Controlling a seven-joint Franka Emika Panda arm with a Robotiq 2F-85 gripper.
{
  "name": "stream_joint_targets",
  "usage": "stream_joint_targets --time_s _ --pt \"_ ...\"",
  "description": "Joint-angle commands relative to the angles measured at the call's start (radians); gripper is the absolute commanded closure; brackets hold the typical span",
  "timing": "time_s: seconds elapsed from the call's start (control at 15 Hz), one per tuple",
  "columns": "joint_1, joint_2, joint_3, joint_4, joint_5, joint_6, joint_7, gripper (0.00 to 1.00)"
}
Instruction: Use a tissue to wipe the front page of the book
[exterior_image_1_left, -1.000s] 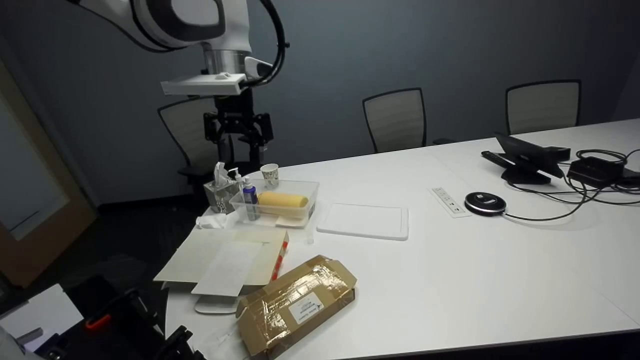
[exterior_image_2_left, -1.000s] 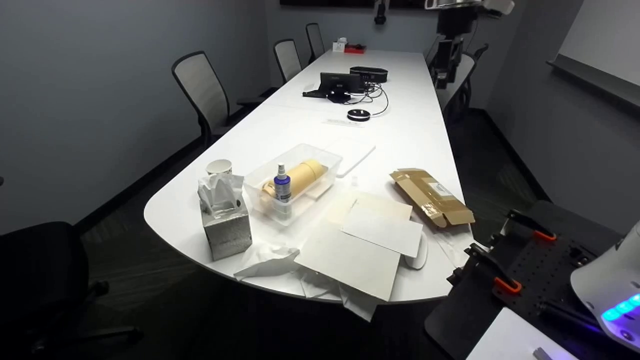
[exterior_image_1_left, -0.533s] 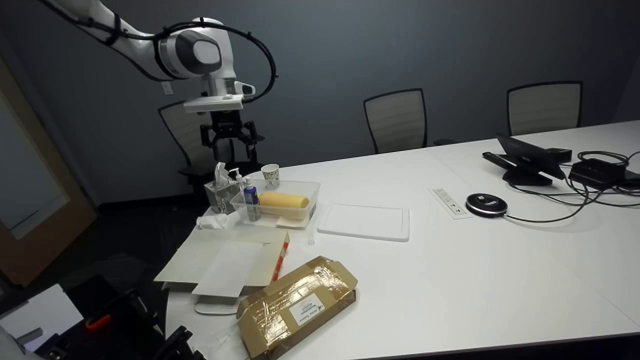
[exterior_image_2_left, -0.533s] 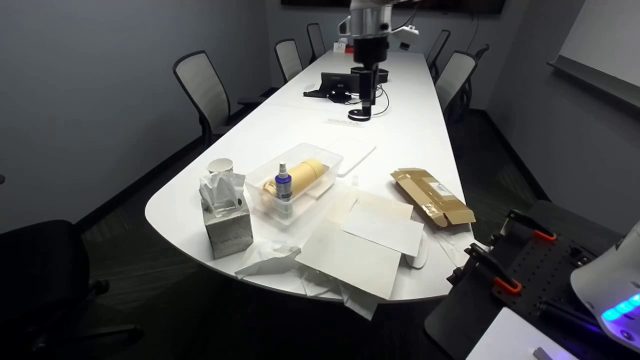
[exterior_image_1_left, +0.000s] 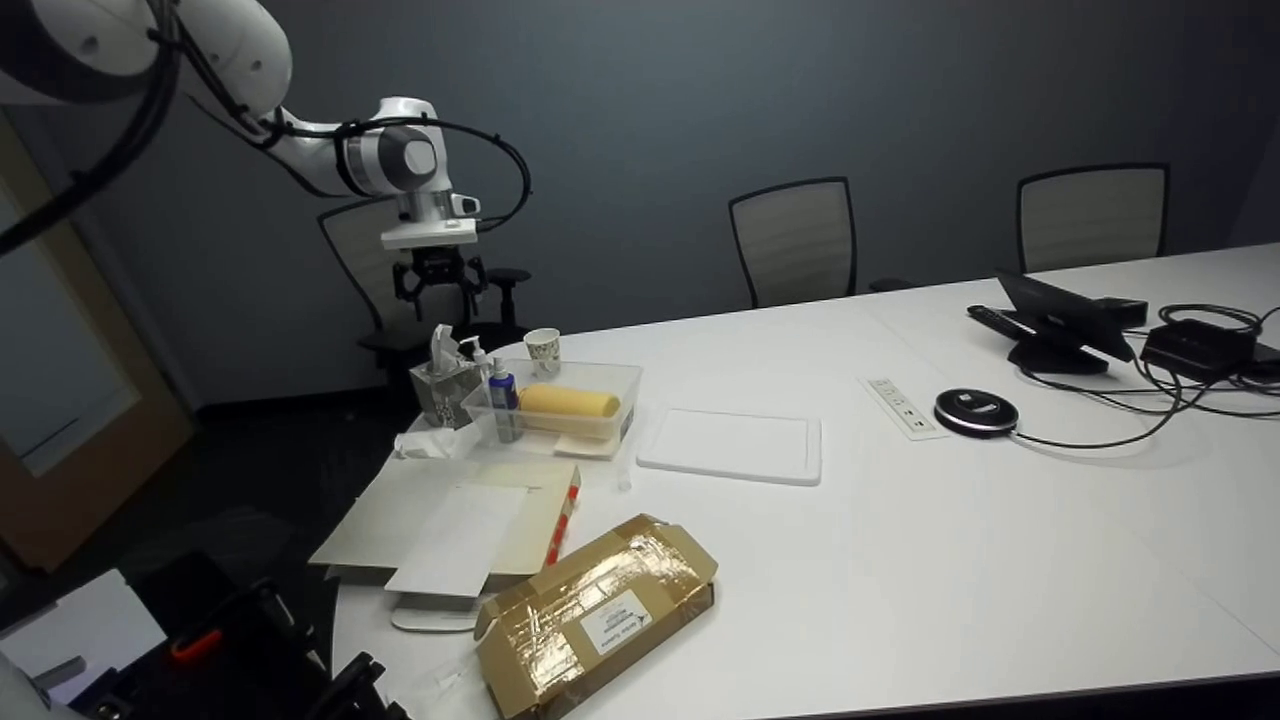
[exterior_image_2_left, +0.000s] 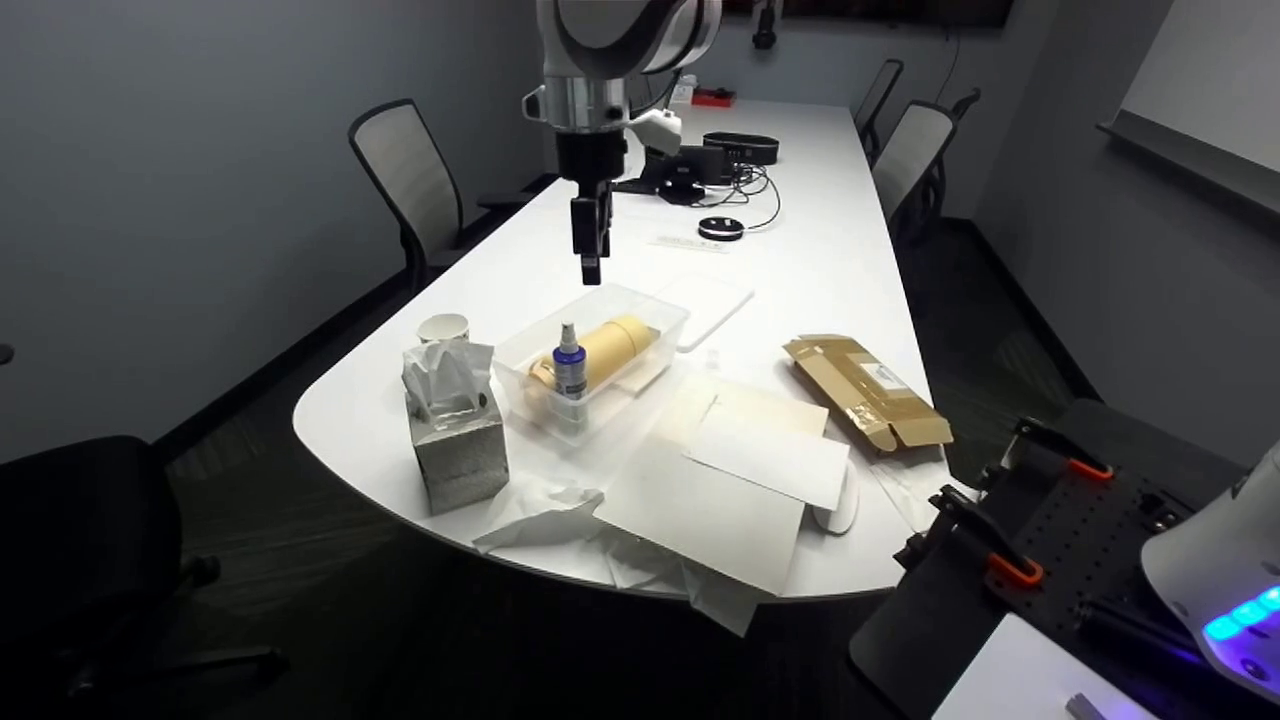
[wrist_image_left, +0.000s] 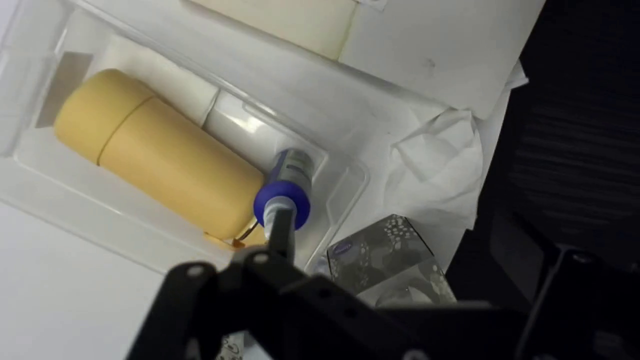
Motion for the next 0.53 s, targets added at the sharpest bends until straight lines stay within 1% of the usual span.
stream_joint_targets --time_s 0.0,0.13,0.2,0.27,0.47 --pt "-0.002 0.021 0.007 0.025 -0.004 -0.004 0.003 0.0" --pt "-0.003 0.033 0.007 0.041 -0.004 -0.004 0.002 0.0" --pt "0.006 0.053 0.005 0.068 -0.005 -0.017 0.017 0.0" --pt "0.024 0.071 0.001 0.091 -0.012 -0.032 0.047 0.0" --pt "0.098 0.147 0.004 0.13 -0.034 -0.014 0.14 0.0"
